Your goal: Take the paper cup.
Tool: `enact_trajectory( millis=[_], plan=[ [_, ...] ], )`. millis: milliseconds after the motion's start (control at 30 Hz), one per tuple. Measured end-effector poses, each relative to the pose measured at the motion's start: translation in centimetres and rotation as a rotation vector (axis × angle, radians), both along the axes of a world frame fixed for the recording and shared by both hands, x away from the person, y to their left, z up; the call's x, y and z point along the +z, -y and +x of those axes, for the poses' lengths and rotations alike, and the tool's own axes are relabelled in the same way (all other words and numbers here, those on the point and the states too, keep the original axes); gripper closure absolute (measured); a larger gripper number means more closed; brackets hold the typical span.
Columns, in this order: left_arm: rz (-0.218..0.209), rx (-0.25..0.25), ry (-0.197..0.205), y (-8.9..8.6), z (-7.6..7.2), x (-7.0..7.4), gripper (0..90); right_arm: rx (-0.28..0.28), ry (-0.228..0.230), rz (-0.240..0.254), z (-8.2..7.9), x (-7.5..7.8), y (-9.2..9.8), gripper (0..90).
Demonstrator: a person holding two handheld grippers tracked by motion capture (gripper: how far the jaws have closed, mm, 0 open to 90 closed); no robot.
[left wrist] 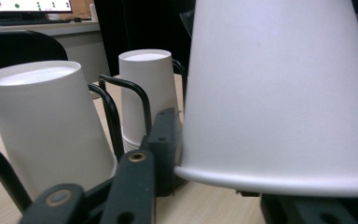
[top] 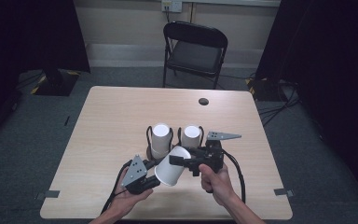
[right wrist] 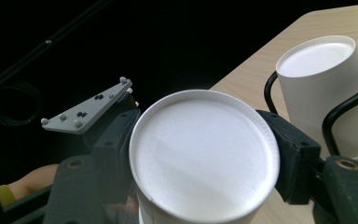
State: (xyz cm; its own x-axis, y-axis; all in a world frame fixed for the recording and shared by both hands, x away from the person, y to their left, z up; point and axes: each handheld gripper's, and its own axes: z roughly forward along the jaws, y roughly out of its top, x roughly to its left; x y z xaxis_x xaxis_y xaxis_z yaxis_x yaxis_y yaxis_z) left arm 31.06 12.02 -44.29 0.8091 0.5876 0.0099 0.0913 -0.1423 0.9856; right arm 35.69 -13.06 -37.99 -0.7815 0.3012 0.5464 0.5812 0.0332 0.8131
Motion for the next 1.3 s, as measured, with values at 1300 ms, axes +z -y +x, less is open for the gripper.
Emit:
enact_trajectory(
  millis=[1300],
  plan=[
    [0.030, -0.124, -0.242, -0.9, 0.1, 0.7, 83.0, -0.061, 0.109, -0.127, 0.3, -0.7, 0.5, 21.4]
  ],
)
